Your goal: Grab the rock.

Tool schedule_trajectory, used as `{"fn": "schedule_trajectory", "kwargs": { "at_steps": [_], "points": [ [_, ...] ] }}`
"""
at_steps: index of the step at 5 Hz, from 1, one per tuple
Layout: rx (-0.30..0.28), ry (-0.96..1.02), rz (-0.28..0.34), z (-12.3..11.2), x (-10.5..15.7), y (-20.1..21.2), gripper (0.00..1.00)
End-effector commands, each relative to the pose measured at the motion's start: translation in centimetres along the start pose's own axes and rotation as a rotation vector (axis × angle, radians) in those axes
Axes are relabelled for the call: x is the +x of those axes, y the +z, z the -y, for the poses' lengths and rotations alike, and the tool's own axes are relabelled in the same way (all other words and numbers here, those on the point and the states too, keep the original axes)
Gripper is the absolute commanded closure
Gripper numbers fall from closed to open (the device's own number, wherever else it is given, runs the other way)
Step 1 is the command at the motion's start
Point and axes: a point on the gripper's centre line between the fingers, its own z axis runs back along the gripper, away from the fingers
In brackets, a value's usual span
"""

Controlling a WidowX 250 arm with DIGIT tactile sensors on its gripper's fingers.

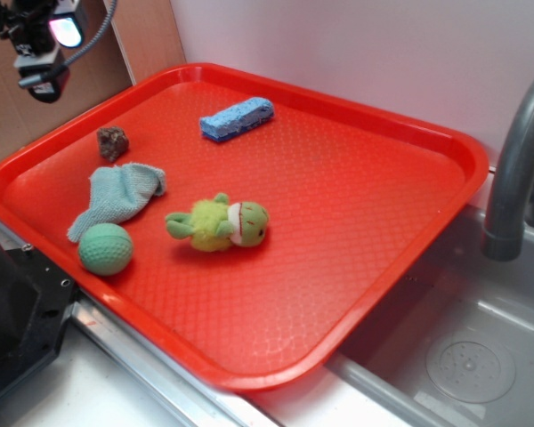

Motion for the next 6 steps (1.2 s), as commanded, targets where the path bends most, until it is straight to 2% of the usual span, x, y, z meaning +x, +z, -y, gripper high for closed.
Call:
{"fn": "schedule_trajectory", "kwargs": {
  "at_steps": [1, 3, 4, 5, 6],
  "points": [
    [0.022, 0.000, 0.006, -0.4, 0.5, 0.6, 0.00],
    [-0.006, -0.474, 0.128, -0.4, -1.1, -3.3, 0.00],
    [-0.010, -0.505, 0.103, -1.0, -0.9, -4.6, 0.00],
    [-0.043, -0.504, 0.106, -2.3, -0.5, -6.9, 0.00],
    [-0.060, -0.526, 0.041, -2.7, 0.3, -9.1, 0.00]
  ]
}}
